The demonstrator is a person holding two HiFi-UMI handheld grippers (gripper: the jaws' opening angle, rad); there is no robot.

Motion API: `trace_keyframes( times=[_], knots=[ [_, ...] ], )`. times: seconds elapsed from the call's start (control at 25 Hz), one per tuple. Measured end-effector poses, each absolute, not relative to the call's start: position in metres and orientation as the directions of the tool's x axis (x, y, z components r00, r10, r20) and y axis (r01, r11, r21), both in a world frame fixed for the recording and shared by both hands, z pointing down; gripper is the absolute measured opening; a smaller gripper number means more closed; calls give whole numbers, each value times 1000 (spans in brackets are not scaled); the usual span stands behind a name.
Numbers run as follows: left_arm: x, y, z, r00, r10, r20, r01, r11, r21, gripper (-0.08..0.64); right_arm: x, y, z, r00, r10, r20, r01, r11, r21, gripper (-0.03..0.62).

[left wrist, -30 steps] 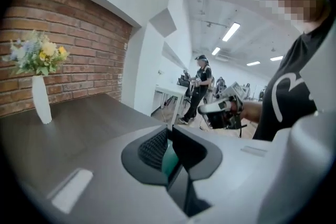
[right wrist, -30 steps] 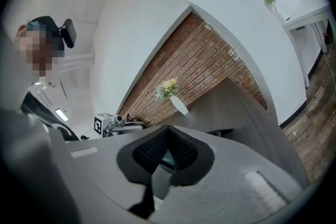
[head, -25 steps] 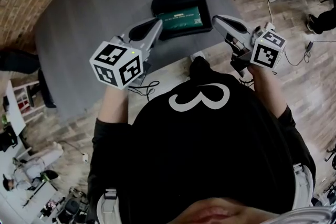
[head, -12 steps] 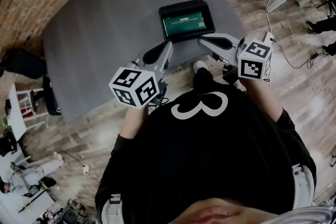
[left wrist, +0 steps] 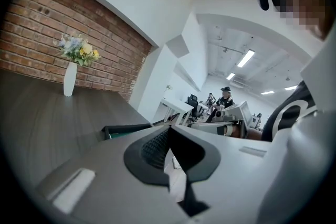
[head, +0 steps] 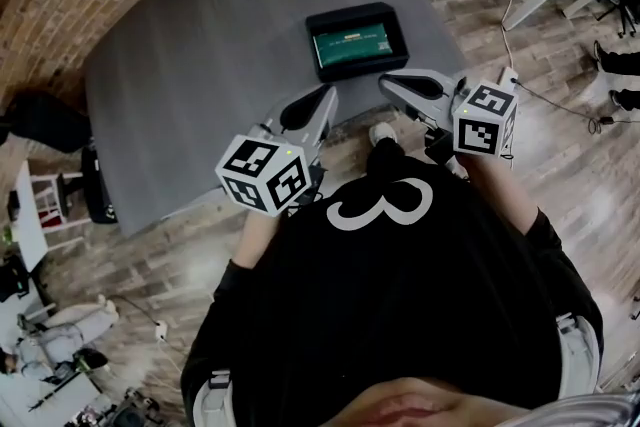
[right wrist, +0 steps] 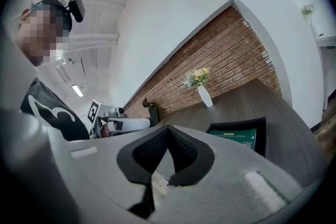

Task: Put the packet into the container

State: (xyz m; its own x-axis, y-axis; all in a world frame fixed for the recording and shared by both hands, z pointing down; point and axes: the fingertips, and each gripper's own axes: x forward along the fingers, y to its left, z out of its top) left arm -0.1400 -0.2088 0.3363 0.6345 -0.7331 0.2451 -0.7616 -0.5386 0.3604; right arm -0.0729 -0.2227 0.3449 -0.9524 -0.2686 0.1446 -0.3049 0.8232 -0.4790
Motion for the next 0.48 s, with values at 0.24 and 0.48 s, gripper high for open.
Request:
trace_keyframes(
  times=[0.24, 0.48],
  knots=[
    [-136, -211, 335, 643, -728, 238, -754, -548, 362, 12, -69, -221, 346, -951, -274, 142, -308, 822, -478, 0],
    [-137, -212, 335, 643, -726, 244, -754, -545, 368, 12, -68, -227, 342, -951, -280, 134, -310, 821, -480, 0]
  ],
)
